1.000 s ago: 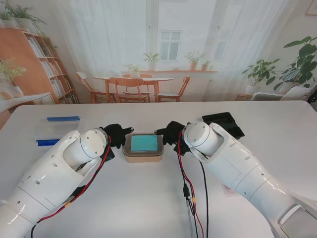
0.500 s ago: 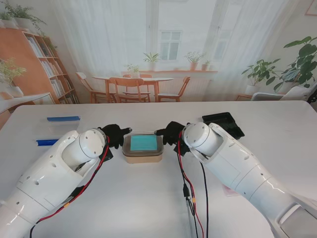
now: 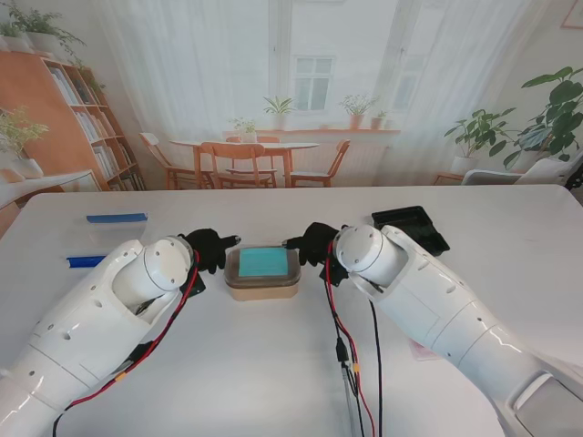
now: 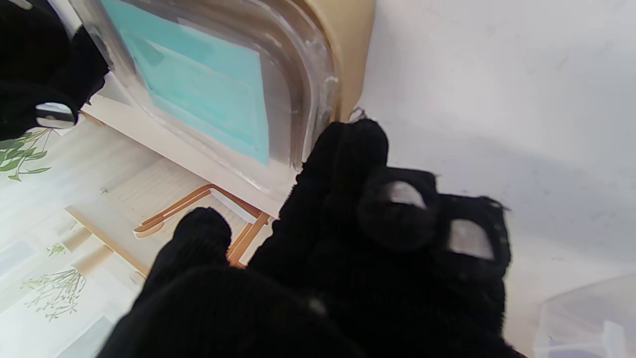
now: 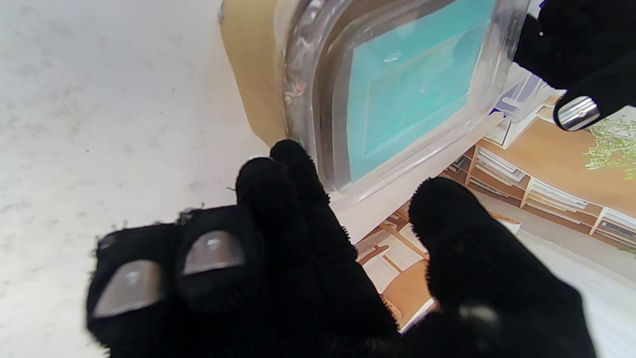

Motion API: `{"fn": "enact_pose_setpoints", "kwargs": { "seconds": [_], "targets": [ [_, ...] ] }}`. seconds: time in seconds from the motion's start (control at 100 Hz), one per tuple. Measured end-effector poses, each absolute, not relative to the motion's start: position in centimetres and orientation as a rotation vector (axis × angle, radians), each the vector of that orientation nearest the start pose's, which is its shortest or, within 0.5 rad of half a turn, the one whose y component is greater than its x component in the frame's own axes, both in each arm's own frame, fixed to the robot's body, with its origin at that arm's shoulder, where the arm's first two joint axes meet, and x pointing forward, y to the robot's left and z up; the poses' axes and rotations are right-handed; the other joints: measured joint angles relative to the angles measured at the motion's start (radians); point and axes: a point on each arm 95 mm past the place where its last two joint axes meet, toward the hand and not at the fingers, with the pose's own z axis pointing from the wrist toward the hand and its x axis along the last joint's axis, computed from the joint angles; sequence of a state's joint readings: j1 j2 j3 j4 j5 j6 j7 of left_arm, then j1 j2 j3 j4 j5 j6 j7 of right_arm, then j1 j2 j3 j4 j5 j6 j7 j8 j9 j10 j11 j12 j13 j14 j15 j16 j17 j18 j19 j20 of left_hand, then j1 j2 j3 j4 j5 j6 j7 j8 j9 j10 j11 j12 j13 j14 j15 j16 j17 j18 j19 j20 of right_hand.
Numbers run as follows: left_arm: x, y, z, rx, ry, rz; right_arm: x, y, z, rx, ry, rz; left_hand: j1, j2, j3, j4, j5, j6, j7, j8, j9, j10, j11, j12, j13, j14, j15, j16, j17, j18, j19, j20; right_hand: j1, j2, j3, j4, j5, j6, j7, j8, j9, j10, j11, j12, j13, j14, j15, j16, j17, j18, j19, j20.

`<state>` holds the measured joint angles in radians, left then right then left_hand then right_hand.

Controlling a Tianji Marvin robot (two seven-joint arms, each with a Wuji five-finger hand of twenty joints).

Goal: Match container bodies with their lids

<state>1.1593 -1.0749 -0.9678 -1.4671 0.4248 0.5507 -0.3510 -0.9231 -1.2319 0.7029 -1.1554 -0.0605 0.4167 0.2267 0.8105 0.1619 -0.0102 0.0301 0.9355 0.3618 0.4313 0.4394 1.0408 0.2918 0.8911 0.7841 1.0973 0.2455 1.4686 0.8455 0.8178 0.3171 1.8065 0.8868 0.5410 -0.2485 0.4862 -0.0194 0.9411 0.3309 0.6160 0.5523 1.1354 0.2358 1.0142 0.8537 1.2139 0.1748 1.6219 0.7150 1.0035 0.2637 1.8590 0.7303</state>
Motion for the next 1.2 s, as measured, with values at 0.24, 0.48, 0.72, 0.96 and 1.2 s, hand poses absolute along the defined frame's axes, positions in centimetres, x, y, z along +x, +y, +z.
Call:
{"fn": "enact_pose_setpoints", "kwargs": {
  "seconds": [0.24,0.48,0.72,0.96,1.2],
  "targets": [
    [48.15,-1.42,-29.62,-2.020,1.393,-1.194,51.60,10.40,-32.00,-2.416,-1.645,-1.545,0.000,-0.003,0.000,0.000,-0.004,-0.010,-0.002,0.000,0.000,-0.006,0.000,0.000,0.000,-0.003,0.000,0.000,0.000,-0.003,0.000,0.000,-0.002,0.000,0.000,0.000,0.000,-0.002,-0.017,-0.002,0.000,0.000,0.000,0.000,0.000,0.000,0.000,0.000,0.000,0.000,0.000,0.000],
    [48.17,-1.31,-29.60,-2.019,1.394,-1.195,51.55,10.31,-31.99,-2.394,-1.684,-1.559,0.000,-0.005,0.000,0.000,-0.005,-0.015,-0.002,0.000,0.000,-0.012,0.000,0.000,0.000,-0.007,0.000,0.000,0.000,-0.006,0.000,0.000,-0.013,-0.001,-0.002,0.000,-0.005,-0.004,-0.025,-0.011,-0.003,0.000,0.000,0.000,-0.004,0.000,0.000,0.000,-0.002,-0.001,0.000,0.000],
    [48.18,-1.19,-29.51,-2.018,1.399,-1.196,51.40,10.25,-31.74,-2.374,-1.713,-1.574,0.000,-0.006,0.000,0.000,-0.008,-0.020,-0.013,-0.001,0.000,-0.015,0.000,0.000,0.000,-0.010,0.000,0.000,0.001,-0.010,0.000,0.000,-0.035,-0.003,0.003,0.000,-0.006,-0.006,-0.030,-0.012,-0.003,0.000,0.000,0.000,-0.004,-0.001,0.000,0.000,-0.002,-0.002,0.000,0.000],
    [48.16,-1.12,-29.37,-2.013,1.404,-1.200,51.40,10.18,-31.64,-2.355,-1.733,-1.587,0.000,-0.006,0.000,0.000,-0.009,-0.020,-0.013,-0.001,0.000,-0.017,0.000,0.000,0.000,-0.010,0.000,0.000,0.001,-0.010,0.000,0.000,-0.055,-0.003,0.013,0.000,-0.006,-0.007,-0.030,-0.013,-0.003,-0.001,0.000,0.000,-0.004,-0.001,0.000,0.000,-0.002,-0.003,0.000,-0.001],
    [48.07,-1.18,-29.48,-2.018,1.428,-1.187,51.34,10.15,-31.77,-2.336,-1.782,-1.576,0.000,-0.007,0.000,0.000,-0.009,-0.020,-0.014,-0.001,0.000,-0.017,0.000,0.000,0.000,-0.011,0.000,0.000,0.002,-0.010,0.000,-0.001,-0.063,-0.003,0.013,0.000,-0.006,-0.007,-0.030,-0.013,-0.003,-0.001,0.000,0.000,-0.004,-0.001,0.000,0.000,-0.002,-0.003,0.000,-0.001]
  ]
}}
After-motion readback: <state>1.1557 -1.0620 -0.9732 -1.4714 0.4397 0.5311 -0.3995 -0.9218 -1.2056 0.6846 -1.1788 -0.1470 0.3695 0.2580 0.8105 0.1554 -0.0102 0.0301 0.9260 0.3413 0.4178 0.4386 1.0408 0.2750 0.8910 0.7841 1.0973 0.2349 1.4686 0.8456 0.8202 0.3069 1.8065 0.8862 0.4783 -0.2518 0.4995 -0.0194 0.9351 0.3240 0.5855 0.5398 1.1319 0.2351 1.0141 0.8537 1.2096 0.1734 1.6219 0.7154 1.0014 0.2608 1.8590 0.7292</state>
